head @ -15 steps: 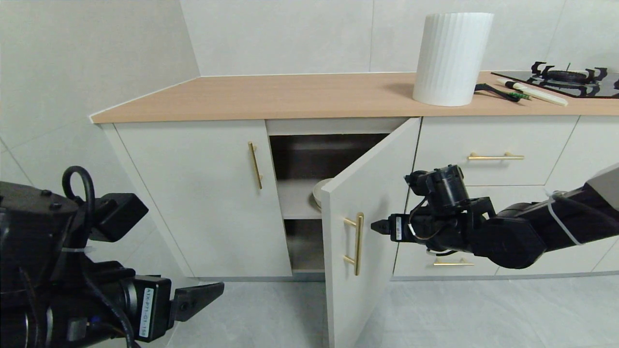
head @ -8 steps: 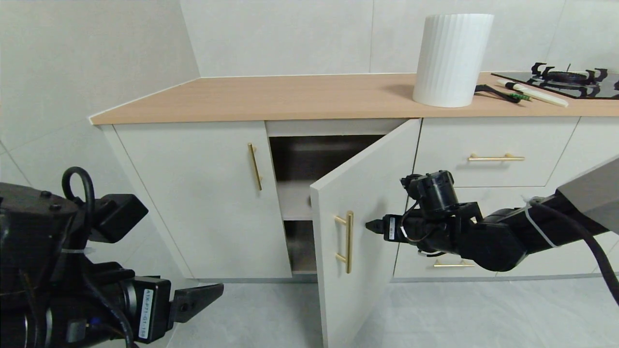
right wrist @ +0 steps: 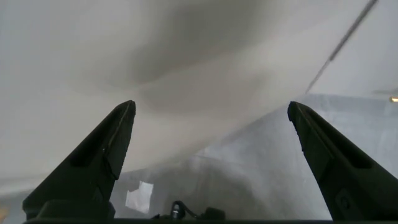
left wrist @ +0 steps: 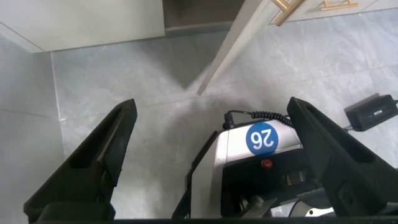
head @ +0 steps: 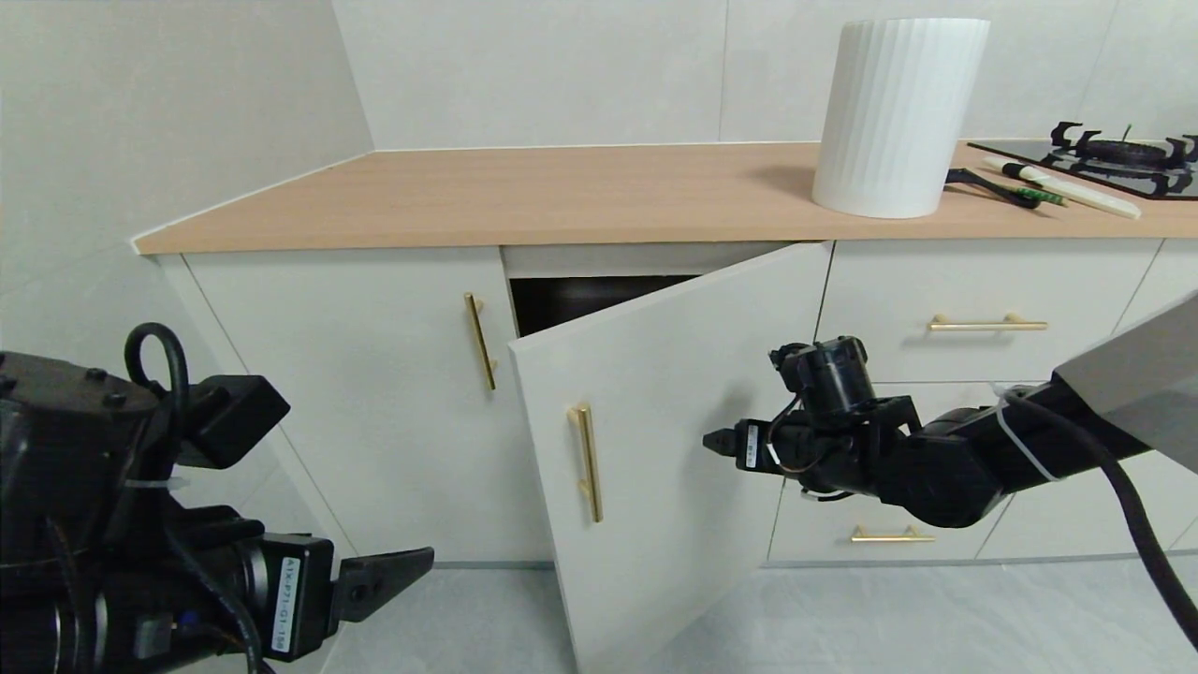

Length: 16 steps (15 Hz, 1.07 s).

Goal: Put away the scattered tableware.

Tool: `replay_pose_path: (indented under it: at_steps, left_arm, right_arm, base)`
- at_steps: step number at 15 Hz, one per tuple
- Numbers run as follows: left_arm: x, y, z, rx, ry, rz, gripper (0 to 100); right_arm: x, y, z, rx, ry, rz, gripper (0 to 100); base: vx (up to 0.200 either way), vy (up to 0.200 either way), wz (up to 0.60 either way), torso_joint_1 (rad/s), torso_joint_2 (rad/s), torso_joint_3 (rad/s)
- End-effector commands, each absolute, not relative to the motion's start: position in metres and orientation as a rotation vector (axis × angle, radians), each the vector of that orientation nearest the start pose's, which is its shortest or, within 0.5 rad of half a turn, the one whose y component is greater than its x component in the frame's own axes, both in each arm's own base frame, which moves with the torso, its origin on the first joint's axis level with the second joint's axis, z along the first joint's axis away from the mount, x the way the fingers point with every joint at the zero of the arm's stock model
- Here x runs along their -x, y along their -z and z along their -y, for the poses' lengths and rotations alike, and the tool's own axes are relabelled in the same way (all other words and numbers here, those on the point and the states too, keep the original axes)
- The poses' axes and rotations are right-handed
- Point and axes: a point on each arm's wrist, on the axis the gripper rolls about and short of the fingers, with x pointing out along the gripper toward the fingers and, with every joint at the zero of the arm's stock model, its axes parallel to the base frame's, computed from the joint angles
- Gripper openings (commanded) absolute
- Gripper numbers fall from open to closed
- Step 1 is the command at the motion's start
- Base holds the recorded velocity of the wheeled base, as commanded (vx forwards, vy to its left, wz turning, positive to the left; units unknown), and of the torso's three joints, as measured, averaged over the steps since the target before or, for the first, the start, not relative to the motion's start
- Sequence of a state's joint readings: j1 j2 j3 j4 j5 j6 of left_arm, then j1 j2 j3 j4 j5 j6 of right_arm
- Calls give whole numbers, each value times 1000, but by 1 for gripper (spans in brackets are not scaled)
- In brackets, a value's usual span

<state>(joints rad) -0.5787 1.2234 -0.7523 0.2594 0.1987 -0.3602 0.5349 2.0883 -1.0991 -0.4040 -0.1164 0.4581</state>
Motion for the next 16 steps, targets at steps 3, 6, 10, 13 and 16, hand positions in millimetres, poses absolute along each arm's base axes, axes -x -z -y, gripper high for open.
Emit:
replay_pose_path:
  at_steps: [3,6,10,13,16]
  left_arm:
    - [-140,-202,86,65,235,-732,100]
    - [-140,-201,86,63,234,-734,100]
    - [-140,-201,86,63,234,-734,100]
    - [-140,-201,86,63,234,-734,100]
    - [-140,-201,86,63,234,-734,100]
  right_arm:
    - [-342,-99,-200,-292,-267,-617,100]
    - [-354,-91,-207,-333,-245,-557,100]
    - [-375,-83,-217,-383,-164,-472,100]
    - [-384,-81,-221,-416,-131,-429,100]
    - [-395,-78,-226,-437,-78,-393,100]
  base:
    - [0,0,0,0,0,0]
    - [0,0,0,0,0,0]
    - [0,0,0,0,0,0]
    - [0,0,0,0,0,0]
    - [0,0,0,0,0,0]
